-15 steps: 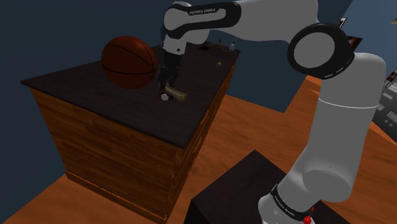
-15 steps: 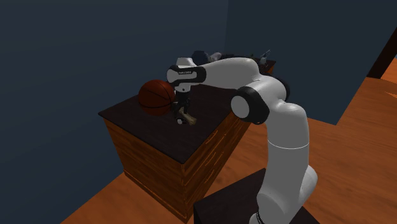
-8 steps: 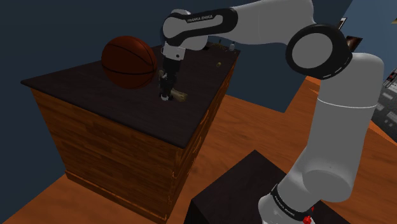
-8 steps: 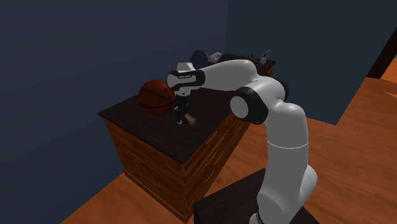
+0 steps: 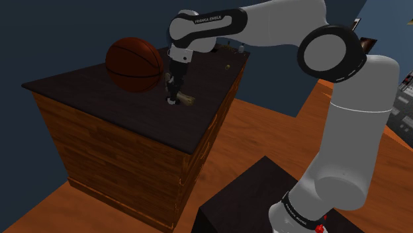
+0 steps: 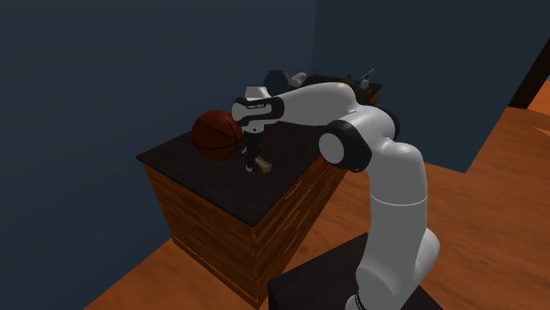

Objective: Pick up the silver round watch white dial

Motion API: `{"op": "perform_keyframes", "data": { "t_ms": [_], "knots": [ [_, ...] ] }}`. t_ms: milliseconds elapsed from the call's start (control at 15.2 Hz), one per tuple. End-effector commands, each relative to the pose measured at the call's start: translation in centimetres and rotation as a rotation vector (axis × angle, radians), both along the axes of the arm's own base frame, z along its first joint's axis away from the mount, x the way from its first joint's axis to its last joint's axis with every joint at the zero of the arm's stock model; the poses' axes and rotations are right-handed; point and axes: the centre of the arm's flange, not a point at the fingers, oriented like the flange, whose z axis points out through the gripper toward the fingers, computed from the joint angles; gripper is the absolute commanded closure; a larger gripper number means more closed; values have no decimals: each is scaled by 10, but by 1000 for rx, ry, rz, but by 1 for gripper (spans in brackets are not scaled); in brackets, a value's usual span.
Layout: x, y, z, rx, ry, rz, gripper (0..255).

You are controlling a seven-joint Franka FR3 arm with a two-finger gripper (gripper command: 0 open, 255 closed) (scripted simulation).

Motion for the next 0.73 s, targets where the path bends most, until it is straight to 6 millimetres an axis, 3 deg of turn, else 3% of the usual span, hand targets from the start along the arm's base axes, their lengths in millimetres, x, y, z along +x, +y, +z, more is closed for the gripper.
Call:
{"op": "perform_keyframes", "data": {
  "t_ms": [0,660],
  "knots": [
    [0,0,5,0,0,0,255],
    [0,0,58,0,0,0,255]
  ]
}}
